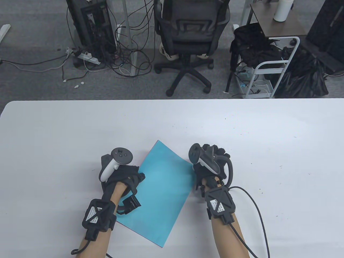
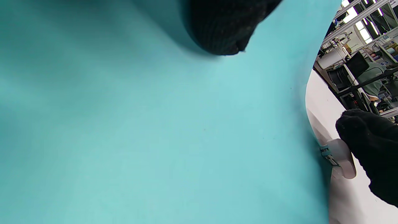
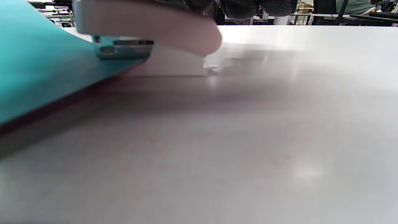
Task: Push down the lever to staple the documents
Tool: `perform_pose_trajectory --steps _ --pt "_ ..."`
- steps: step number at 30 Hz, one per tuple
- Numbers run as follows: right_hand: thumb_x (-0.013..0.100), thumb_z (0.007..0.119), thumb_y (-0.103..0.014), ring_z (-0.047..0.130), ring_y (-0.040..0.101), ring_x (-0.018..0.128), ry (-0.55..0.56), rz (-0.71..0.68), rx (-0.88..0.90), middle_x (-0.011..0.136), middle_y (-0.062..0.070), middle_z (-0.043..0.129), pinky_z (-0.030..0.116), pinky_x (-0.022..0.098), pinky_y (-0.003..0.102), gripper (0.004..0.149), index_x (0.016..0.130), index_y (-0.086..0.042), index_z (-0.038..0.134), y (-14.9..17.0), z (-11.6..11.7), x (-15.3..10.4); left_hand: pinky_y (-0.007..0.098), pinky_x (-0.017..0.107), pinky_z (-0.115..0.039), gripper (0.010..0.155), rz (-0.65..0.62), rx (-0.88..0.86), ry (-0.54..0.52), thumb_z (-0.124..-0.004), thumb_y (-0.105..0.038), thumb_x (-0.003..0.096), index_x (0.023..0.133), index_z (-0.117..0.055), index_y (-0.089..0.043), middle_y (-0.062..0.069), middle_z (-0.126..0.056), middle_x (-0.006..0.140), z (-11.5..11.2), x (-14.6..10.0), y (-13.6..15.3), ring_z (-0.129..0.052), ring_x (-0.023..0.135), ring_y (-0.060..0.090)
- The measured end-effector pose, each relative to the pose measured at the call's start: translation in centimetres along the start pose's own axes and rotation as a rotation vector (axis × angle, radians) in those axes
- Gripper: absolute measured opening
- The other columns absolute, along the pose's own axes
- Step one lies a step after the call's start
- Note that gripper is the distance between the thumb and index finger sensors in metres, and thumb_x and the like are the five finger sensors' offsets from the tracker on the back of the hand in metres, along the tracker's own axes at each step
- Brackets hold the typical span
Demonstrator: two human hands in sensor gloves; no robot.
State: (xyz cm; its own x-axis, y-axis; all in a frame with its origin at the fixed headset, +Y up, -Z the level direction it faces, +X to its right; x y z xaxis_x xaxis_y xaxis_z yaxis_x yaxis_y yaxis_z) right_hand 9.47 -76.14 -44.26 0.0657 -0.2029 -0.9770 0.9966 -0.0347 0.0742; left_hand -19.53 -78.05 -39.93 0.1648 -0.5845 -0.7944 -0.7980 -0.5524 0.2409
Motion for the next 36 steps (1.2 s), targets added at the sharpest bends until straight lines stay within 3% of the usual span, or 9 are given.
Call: perform_pose_trajectory --steps 36 --pt "0.057 0.047 -0.043 0.043 0.068 0.098 -0.03 0.041 -0.075 0.11 0.041 0.036 0.041 0.068 0.077 0.076 0.111 0.008 0.032 -0.87 0.21 0.11 0.061 0.053 -0.082 0.041 0.002 0.0 0.0 -0.076 -0.023 0.0579 0.095 -0.084 -0.009 0.015 -0.099 0.083 -0.03 0.0 -0.01 -0.099 0.069 0.035"
Point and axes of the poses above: the tracker on the back of each hand, its own y axis roughly to the little-finger side, its own x axis roughly from the wrist to the fingertips, z = x × y, the point moved 5 cm from there along x, roughly from the wrist to the fingertips
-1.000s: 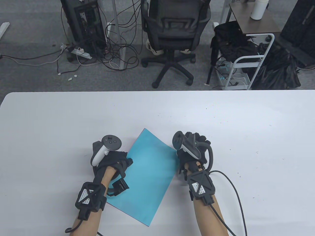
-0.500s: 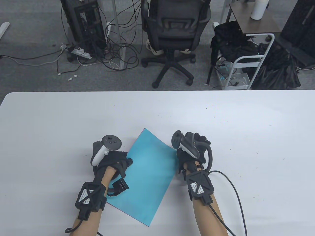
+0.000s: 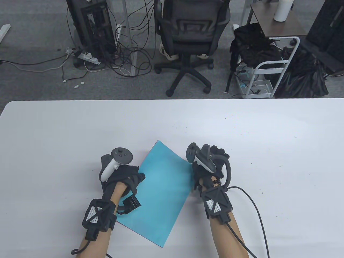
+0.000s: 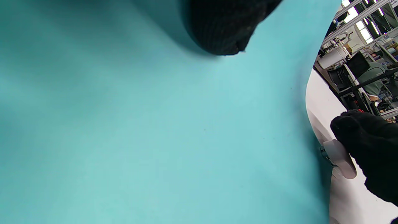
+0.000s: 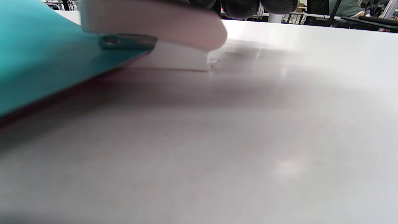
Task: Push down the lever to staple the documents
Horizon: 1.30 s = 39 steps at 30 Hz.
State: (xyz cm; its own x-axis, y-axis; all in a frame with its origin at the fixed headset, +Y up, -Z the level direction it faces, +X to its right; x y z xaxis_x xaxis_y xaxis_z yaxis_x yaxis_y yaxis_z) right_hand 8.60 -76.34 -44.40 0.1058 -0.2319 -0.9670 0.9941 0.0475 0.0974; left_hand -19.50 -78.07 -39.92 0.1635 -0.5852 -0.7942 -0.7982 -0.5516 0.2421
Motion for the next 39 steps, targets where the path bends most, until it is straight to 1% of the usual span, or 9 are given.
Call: perform_pose_trajectory --steps 3,12,25,33,39 --pt "0.057 0.046 -0.043 0.043 0.068 0.098 0.001 0.004 -0.031 0.11 0.04 0.037 0.041 0.069 0.077 0.076 0.112 0.008 0.031 -0.26 0.02 -0.03 0.061 0.053 -0.082 0.04 0.0 0.001 -0.001 -0.076 -0.023 0.0579 0.095 -0.084 -0.009 0.015 -0.099 0.083 0.0 0.01 0.0 -0.099 0.069 0.034" --pt "0.057 0.045 -0.043 0.043 0.068 0.099 -0.011 0.01 -0.036 0.11 0.041 0.037 0.041 0.069 0.077 0.077 0.112 0.008 0.03 -0.28 0.09 -0.03 0.061 0.053 -0.082 0.041 -0.001 0.002 -0.003 -0.076 -0.023 0.0579 0.095 -0.083 -0.008 0.015 -0.099 0.083 0.01 0.0 0.01 -0.099 0.069 0.034" --pt "0.057 0.046 -0.044 0.042 0.068 0.098 -0.028 0.006 0.008 0.111 0.041 0.034 0.04 0.069 0.077 0.077 0.112 0.008 0.028 -0.03 0.2 0.2 0.061 0.054 -0.082 0.041 0.0 0.002 -0.004 -0.076 -0.023 0.058 0.095 -0.083 -0.008 0.015 -0.099 0.083 0.01 0.0 0.02 -0.099 0.069 0.035" --pt "0.057 0.047 -0.044 0.042 0.068 0.099 -0.027 0.002 -0.011 0.111 0.041 0.033 0.04 0.069 0.077 0.078 0.112 0.008 0.028 -0.04 0.09 0.28 0.061 0.054 -0.082 0.041 0.0 0.002 -0.004 -0.076 -0.023 0.0579 0.095 -0.083 -0.009 0.015 -0.099 0.083 0.01 -0.01 0.01 -0.099 0.069 0.034" --pt "0.057 0.047 -0.043 0.042 0.067 0.099 -0.044 -0.005 0.012 0.111 0.04 0.035 0.04 0.069 0.077 0.077 0.112 0.007 0.028 -0.01 0.18 0.36 0.061 0.054 -0.082 0.041 0.0 0.004 -0.006 -0.076 -0.023 0.058 0.095 -0.083 -0.009 0.015 -0.099 0.083 0.0 -0.02 0.02 -0.099 0.069 0.034"
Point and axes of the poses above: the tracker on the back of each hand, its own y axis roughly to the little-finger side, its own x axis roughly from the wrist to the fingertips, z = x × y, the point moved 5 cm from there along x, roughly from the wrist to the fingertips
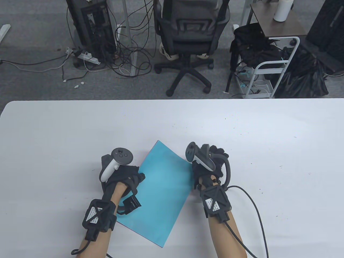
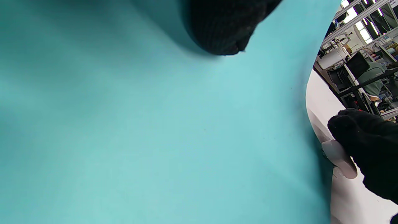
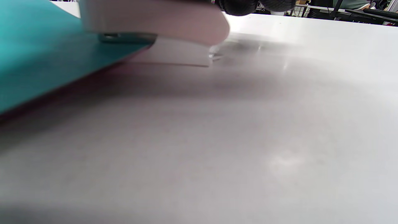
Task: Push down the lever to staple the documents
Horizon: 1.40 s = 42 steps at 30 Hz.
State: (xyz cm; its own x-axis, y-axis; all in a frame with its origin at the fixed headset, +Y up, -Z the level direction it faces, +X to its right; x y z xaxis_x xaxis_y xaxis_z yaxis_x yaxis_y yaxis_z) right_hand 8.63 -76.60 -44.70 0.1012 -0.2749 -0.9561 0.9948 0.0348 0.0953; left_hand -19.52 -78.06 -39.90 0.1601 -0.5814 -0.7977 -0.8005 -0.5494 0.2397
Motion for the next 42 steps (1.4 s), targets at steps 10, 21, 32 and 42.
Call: perform_pose_trajectory --steps 10,21,32,42 --pt "0.057 0.046 -0.043 0.042 0.067 0.099 0.006 -0.008 0.004 0.111 0.04 0.035 0.04 0.069 0.077 0.077 0.112 0.007 0.028 0.1 0.0 0.1 0.061 0.054 -0.082 0.041 0.001 0.001 -0.001 -0.076 -0.023 0.058 0.095 -0.083 -0.009 0.015 -0.099 0.083 0.0 0.0 0.0 -0.099 0.069 0.034" --pt "0.056 0.046 -0.043 0.042 0.067 0.099 -0.003 -0.009 0.027 0.11 0.04 0.036 0.04 0.069 0.077 0.077 0.112 0.007 0.028 0.2 0.1 0.2 0.061 0.054 -0.082 0.041 0.001 0.001 0.0 -0.076 -0.023 0.0579 0.095 -0.084 -0.008 0.015 -0.099 0.083 0.0 0.0 0.0 -0.099 0.069 0.034" --pt "0.056 0.045 -0.044 0.043 0.067 0.099 0.001 -0.013 0.04 0.111 0.04 0.036 0.041 0.069 0.076 0.078 0.112 0.008 0.028 0.6 -0.3 0.1 0.061 0.054 -0.082 0.041 0.002 0.0 0.0 -0.076 -0.023 0.0578 0.095 -0.084 -0.009 0.015 -0.099 0.083 0.0 0.0 0.0 -0.099 0.069 0.034" --pt "0.055 0.044 -0.045 0.044 0.066 0.099 0.03 -0.025 0.049 0.111 0.04 0.038 0.043 0.069 0.076 0.078 0.112 0.007 0.03 1.1 -0.7 0.0 0.06 0.054 -0.082 0.04 -0.006 -0.009 0.004 -0.076 -0.023 0.0576 0.095 -0.084 -0.009 0.015 -0.1 0.083 0.0 0.0 0.0 -0.099 0.069 0.034"
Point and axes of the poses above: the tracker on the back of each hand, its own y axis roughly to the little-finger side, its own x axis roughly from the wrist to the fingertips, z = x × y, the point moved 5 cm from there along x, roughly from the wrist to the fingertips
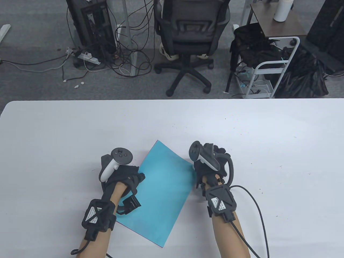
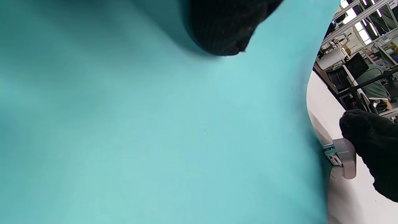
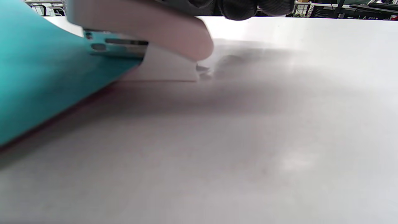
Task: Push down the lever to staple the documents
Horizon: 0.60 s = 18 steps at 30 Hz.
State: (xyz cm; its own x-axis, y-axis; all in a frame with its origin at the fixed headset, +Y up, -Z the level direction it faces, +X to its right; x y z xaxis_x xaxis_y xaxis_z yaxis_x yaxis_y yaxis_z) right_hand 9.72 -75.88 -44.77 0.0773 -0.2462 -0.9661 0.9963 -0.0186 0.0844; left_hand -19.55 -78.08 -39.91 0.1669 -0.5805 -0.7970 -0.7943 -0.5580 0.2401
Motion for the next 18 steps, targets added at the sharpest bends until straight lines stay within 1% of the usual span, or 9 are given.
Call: perform_pose_trajectory --steps 3,7,10,18 --pt "0.055 0.042 -0.045 0.044 0.066 0.099 -0.006 -0.003 -0.026 0.111 0.04 0.037 0.043 0.069 0.076 0.078 0.112 0.006 0.029 0.0 0.1 0.0 0.06 0.054 -0.082 0.04 -0.006 -0.013 0.009 -0.076 -0.023 0.0576 0.094 -0.084 -0.009 0.015 -0.1 0.083 0.0 0.0 0.1 -0.1 0.069 0.034" --pt "0.054 0.042 -0.045 0.045 0.066 0.099 -0.002 -0.009 -0.004 0.111 0.04 0.038 0.043 0.068 0.076 0.078 0.112 0.006 0.03 0.0 0.2 0.1 0.061 0.053 -0.083 0.04 -0.016 -0.051 0.026 -0.076 -0.023 0.0573 0.094 -0.085 -0.008 0.015 -0.1 0.082 0.3 -0.1 0.5 -0.101 0.068 0.034" --pt "0.054 0.041 -0.045 0.045 0.066 0.099 -0.005 -0.008 -0.001 0.11 0.04 0.039 0.044 0.068 0.076 0.078 0.112 0.006 0.03 0.0 0.2 0.1 0.061 0.053 -0.083 0.04 -0.024 -0.076 0.047 -0.076 -0.023 0.0573 0.094 -0.085 -0.008 0.015 -0.101 0.081 0.6 -0.3 0.7 -0.101 0.067 0.035" --pt "0.054 0.041 -0.046 0.045 0.066 0.099 -0.008 -0.007 0.006 0.11 0.039 0.04 0.044 0.068 0.076 0.078 0.112 0.006 0.03 0.0 0.3 0.2 0.061 0.051 -0.084 0.041 -0.024 -0.129 0.055 -0.077 -0.023 0.0573 0.094 -0.085 -0.007 0.015 -0.101 0.08 1.8 -1.2 1.8 -0.103 0.064 0.035"
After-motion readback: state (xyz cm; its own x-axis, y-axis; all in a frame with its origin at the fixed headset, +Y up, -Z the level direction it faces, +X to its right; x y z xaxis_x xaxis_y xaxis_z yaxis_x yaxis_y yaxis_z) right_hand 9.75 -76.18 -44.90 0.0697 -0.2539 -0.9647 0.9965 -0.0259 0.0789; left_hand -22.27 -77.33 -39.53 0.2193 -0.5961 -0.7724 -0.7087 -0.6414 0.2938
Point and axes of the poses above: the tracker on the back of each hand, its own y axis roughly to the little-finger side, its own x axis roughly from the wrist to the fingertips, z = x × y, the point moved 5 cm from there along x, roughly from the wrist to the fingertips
